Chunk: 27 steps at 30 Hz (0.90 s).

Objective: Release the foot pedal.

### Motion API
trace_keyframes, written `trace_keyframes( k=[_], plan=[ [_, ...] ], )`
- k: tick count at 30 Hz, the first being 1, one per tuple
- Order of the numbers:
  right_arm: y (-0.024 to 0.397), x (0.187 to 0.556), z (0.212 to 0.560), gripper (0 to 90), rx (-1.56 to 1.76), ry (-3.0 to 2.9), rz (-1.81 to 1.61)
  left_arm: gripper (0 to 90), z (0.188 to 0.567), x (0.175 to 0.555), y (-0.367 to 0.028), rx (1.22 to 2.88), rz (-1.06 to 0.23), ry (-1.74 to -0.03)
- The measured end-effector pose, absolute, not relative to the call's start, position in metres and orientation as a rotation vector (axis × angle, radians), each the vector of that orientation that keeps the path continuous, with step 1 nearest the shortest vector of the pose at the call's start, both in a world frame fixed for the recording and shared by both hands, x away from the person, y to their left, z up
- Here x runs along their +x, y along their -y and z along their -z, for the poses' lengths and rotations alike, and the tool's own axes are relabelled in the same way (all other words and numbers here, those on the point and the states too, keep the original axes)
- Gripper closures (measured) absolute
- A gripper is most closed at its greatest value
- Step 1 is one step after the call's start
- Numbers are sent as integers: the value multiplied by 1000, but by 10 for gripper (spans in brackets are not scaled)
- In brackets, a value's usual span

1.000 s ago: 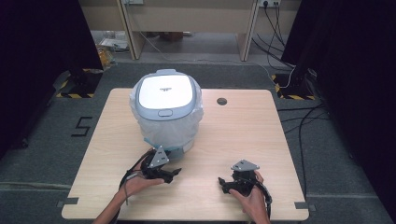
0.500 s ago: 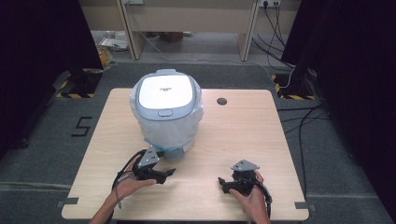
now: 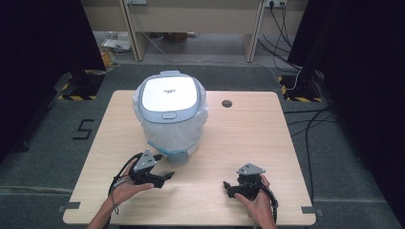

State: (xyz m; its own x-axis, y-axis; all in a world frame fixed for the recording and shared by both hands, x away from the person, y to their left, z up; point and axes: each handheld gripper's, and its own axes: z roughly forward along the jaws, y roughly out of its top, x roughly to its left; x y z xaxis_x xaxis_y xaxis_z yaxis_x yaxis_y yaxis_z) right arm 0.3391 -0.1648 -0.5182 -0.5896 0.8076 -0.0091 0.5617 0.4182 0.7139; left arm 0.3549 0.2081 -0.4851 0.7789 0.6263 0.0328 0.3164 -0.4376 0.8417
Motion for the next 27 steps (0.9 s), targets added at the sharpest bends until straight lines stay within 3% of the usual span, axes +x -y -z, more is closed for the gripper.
trace_keyframes(
  k=[27],
  plan=[
    [165, 339, 518, 103, 1171, -2331, -970, 186, 509, 339, -226, 2094, -400, -728]
  ],
)
